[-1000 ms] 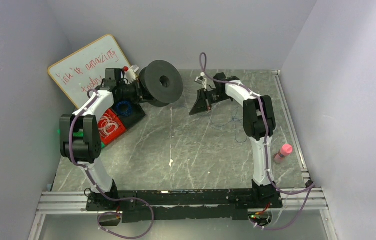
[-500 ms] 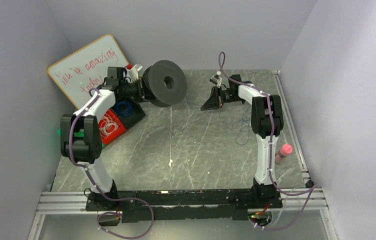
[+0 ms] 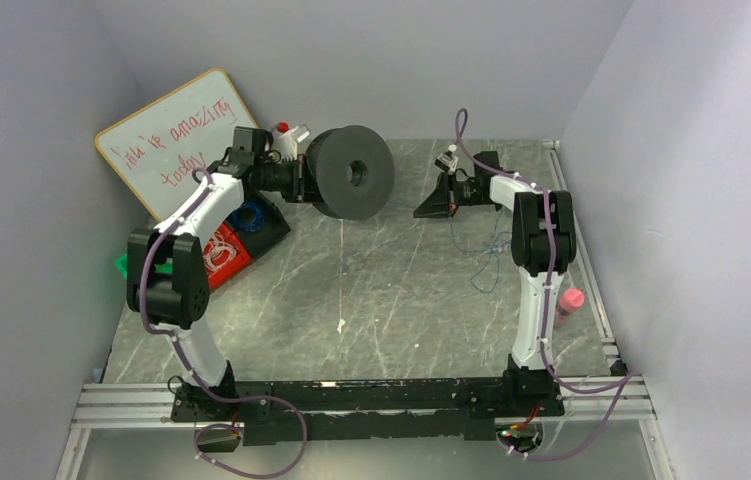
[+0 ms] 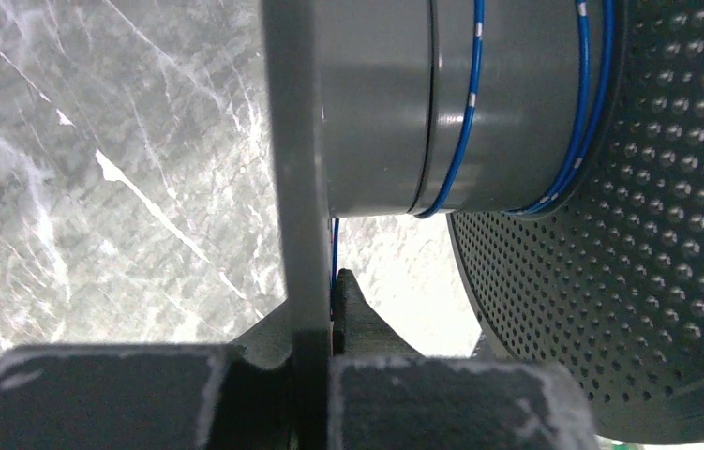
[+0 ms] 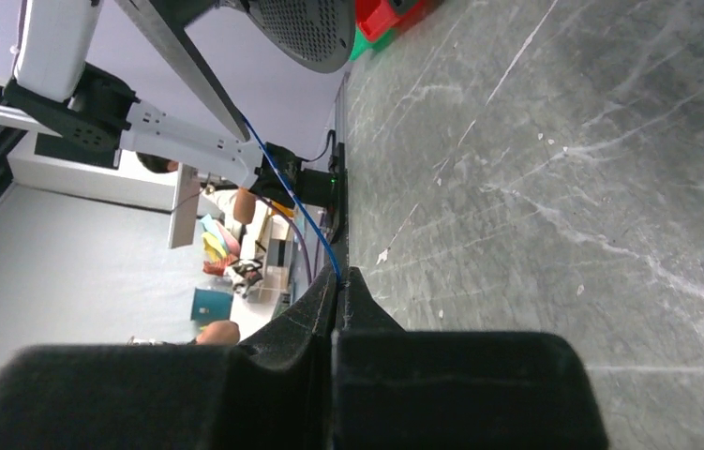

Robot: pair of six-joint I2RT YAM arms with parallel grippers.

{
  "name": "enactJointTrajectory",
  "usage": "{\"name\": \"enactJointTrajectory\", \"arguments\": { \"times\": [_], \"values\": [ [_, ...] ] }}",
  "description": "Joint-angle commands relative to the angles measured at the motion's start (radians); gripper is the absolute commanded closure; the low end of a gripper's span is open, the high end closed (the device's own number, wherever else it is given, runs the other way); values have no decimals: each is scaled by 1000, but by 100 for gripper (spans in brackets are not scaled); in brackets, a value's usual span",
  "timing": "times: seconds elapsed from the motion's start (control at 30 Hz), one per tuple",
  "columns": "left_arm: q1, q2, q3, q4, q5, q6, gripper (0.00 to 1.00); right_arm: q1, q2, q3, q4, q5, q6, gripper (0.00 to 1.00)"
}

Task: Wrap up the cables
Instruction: Wrap the cable around the cable reel.

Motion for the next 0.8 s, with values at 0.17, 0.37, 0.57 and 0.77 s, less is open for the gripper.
{"name": "enactJointTrajectory", "arguments": {
  "times": [0.17,0.37,0.57,0.77],
  "values": [
    [-100,-52,109,-108,-158,255,98,-104,-154,-107,455,-24,396,100],
    [-169,-32,122,-139,-253,308,98,-105,-213,-220,874,-18,737,100],
    [-221,-8,131,-147,-371,323,98,-104,-202,-296,1377,-19,1149,99],
    [-264,15,133,-144,-453,326,98,-102,-120,-292,2006,-16,1681,95]
  ]
}}
